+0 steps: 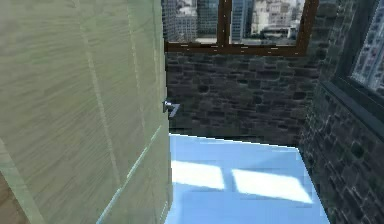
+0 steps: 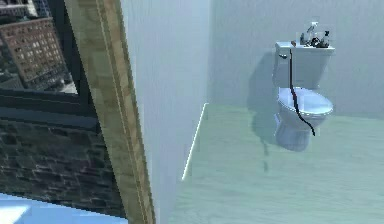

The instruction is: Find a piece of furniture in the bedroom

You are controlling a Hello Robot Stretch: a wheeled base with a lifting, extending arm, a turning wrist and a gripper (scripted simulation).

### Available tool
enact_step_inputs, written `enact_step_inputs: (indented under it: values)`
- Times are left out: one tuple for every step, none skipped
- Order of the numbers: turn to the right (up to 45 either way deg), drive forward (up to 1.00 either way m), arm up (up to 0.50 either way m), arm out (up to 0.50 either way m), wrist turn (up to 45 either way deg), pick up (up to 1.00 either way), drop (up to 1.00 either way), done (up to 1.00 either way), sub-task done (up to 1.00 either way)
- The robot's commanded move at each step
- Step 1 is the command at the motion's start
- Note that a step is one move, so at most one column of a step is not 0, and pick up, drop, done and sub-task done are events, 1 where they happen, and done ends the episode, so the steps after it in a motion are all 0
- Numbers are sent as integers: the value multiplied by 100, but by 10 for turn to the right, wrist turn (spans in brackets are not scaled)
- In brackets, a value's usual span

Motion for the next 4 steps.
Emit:
enact_step_inputs:
  values:
    - [-30,0,0,0,0,0,0,0,0]
    - [0,5,0,0,0,0,0,0,0]
    - [270,0,0,0,0,0,0,0,0]
    - [0,95,0,0,0,0,0,0,0]
